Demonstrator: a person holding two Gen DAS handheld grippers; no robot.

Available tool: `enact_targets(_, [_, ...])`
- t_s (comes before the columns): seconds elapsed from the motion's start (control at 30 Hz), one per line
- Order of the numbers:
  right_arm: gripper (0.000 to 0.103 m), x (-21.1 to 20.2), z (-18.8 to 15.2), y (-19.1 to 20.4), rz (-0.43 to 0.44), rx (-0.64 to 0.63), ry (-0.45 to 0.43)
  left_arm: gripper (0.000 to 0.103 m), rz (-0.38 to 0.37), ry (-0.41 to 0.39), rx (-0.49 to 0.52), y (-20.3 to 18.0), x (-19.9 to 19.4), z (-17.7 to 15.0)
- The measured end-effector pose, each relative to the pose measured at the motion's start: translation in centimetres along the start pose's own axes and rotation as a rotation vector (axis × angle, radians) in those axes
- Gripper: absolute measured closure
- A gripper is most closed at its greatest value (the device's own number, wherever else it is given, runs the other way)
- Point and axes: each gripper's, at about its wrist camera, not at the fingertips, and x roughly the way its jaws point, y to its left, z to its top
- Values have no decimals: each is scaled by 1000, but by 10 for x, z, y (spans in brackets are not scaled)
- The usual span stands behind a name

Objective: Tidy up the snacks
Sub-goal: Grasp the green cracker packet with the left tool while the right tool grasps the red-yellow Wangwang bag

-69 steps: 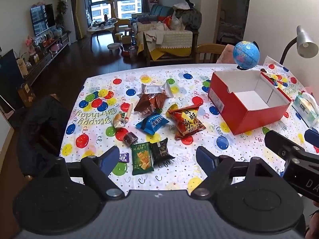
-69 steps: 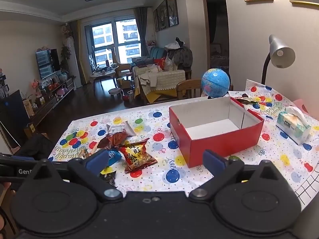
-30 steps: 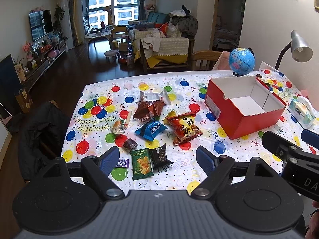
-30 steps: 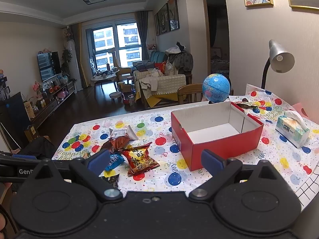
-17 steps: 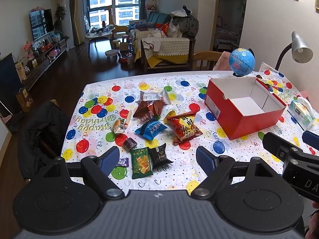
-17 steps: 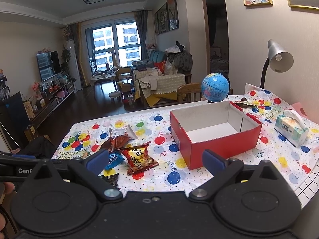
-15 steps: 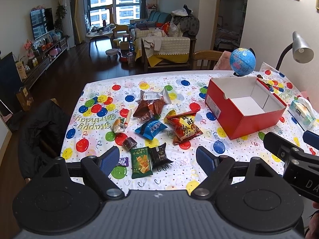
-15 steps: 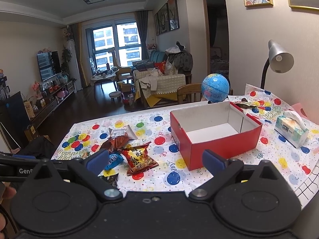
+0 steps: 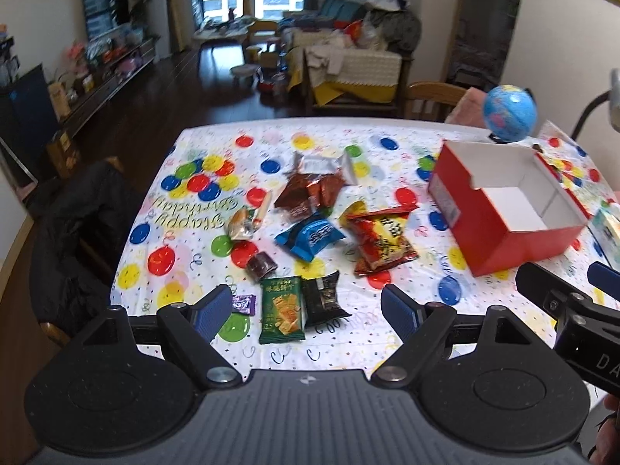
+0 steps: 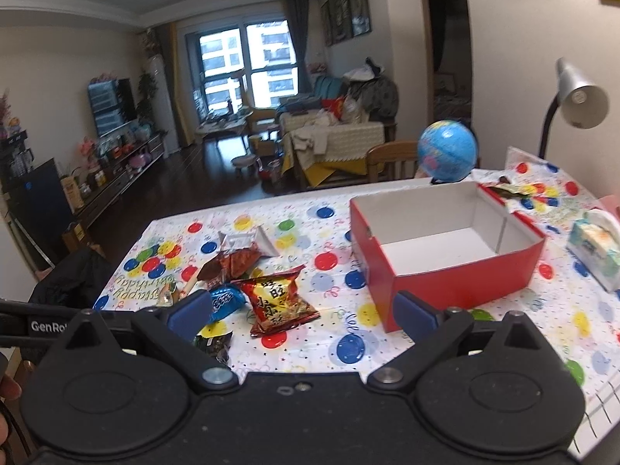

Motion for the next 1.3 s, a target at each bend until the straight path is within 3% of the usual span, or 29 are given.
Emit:
enact_targets(0.37, [7, 71, -3, -12, 70, -59, 98, 19, 80, 112, -101, 17, 60, 0])
enact_targets(0.63, [14, 130, -8, -8, 120, -178, 155, 19, 72, 195, -171, 33, 115, -1])
enact_targets(0.97, [19, 187, -8, 5, 132, -283, 179, 20, 90, 292, -172, 43, 174, 2])
enact_targets(1.2, [21, 203, -11, 8, 153, -311, 190, 40, 76, 327, -141, 39, 188, -10])
enact_targets(1.3, [22, 209, -11, 10, 153, -322, 183, 41, 63, 307, -114, 35, 189, -11])
